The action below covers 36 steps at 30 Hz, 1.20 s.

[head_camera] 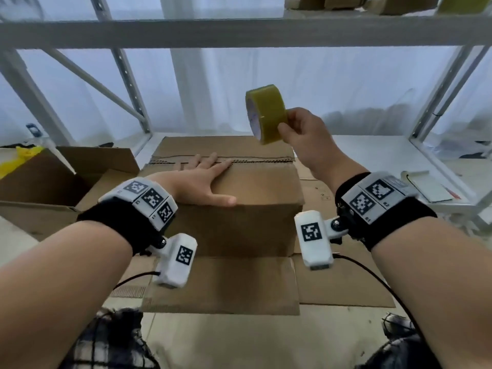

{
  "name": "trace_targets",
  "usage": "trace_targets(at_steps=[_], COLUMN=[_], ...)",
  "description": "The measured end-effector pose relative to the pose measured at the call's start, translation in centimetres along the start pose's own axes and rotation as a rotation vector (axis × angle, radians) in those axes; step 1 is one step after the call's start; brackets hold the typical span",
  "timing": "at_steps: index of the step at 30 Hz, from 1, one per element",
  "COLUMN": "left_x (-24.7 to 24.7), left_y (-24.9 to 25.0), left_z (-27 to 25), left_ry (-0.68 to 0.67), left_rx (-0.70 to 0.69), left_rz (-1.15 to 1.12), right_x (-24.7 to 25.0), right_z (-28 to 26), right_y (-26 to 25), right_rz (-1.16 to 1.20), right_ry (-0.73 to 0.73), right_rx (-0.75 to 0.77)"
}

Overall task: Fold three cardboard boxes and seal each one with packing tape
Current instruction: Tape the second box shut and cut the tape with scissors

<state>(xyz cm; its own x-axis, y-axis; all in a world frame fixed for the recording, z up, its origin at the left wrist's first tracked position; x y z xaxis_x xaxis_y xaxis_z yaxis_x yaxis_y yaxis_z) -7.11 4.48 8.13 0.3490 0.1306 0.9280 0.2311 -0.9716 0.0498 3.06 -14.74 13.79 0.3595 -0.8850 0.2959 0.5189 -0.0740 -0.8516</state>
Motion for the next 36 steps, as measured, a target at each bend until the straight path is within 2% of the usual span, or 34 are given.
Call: trace_targets(at_steps=[3, 8, 11, 15, 18, 20, 23, 27, 32, 34, 36], left_x=[-0.6, -1.6, -1.1, 1.2, 2.7, 3.2, 3.7, 3.8, 4.3, 4.4, 4.4], left_y=[-0.9, 0.6, 0.9, -0.8, -2.6, -2.8, -2.2, -1.8, -1.9, -1.5, -0.8], left_z=[-1.2, -0.5, -0.3, -1.1, -1.6, -1.9, -2.4, -2.6, -2.6, -2.5, -2.6], left_ry=[-0.040, 0.166, 0.213, 0.306, 0.481, 0.540, 0.545, 0.524, 0.506, 0.434, 0.375], left_rx=[-0.017, -0.016, -0.022, -0.070, -0.014, -0.040, -0.123, -0.123, -0.031, -0.117, -0.251], left_rz=[0.060, 0.060, -0.007, -0.345, -0.613, -0.819, -1.068, -1.286, -1.613, -1.654, -1.544], right_x=[-4.0, -6.2, -6.6, -7.8, -8.6, -9.3, -10.3, -10.3, -10.3, -10.1, -9.4], right_z=[0.0, 0.6, 0.9, 0.3, 0.3, 0.4, 0.0, -0.3, -1.4, -1.4, -1.0], right_y=[0.1, -0.7, -0.3, 1.0, 0.6, 0.1, -0.9, -1.0, -1.5, -1.7, -1.6], right_rz=[0.104, 0.009, 0.211, 0.516, 0.601, 0.643, 0.664, 0.621, 0.263, 0.258, 0.316], right_ry=[-0.067, 0.077, 0.131, 0.080, 0.037, -0.020, -0.145, -0.214, -0.414, -0.357, -0.211], right_rx=[-0.119, -0.133, -0.230, -0.398, -0.389, -0.366, -0.303, -0.211, -0.077, -0.091, -0.153])
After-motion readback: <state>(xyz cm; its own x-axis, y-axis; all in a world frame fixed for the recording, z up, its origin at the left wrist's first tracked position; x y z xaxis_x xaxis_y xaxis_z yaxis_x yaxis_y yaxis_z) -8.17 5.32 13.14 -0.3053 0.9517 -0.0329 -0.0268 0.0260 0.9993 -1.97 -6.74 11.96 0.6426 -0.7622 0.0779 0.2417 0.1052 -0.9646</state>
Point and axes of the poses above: each hand's wrist, its own z-axis towards the middle knuckle, its own x-axis out of the back of the hand, y = z × x, the point moved 5 cm from there along z, towards the middle knuckle, and after that the axes turned 6 degrees about x, right-handed, at the moved point
